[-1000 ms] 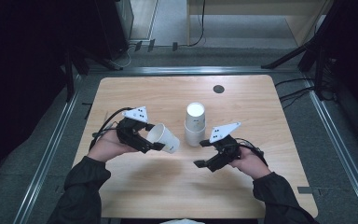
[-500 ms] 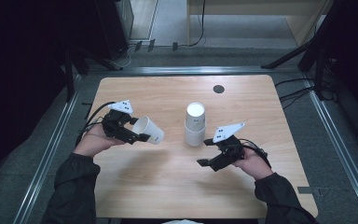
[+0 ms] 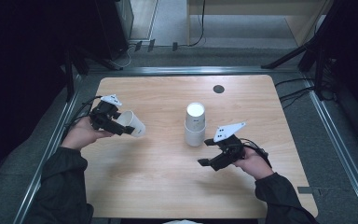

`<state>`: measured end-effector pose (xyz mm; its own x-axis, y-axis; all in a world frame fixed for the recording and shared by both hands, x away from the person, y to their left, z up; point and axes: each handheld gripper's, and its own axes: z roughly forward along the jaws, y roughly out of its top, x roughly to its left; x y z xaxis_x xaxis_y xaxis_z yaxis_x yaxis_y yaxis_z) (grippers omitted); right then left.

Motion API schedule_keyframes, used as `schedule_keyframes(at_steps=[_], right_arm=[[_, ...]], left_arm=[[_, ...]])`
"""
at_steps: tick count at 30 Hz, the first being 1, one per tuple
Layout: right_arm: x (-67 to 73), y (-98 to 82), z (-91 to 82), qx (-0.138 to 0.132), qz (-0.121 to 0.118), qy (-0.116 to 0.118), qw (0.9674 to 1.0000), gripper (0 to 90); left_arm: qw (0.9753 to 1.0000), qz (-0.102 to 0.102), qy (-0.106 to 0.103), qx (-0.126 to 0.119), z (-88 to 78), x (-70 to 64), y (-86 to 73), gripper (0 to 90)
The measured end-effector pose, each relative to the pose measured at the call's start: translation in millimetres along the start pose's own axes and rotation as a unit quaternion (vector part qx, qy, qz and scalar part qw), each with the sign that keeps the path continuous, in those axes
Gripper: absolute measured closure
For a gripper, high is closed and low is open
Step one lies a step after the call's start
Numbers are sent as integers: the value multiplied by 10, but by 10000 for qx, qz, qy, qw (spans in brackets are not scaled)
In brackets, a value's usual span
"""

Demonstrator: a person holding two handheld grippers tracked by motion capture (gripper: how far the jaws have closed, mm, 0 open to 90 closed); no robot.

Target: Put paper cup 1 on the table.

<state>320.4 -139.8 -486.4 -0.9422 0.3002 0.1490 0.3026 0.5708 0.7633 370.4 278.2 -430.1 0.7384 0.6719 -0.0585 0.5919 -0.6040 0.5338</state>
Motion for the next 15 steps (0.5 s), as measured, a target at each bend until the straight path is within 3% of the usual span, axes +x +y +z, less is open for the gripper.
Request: schedule_keyframes(at_steps=[5,12,15], right_arm=[[-3,-3,-7,14,39,1,10000,194],[-2,-4,0,29,34,15,10000,194],[-7,-5,-2,18,44,9,10000,194]], left_arm=[[9991,-140,218,345,-4,150,-47,254],[9954,-357,502,737,58,288,-101,252],[9919,-376,687,1002,110,318,-113,252]])
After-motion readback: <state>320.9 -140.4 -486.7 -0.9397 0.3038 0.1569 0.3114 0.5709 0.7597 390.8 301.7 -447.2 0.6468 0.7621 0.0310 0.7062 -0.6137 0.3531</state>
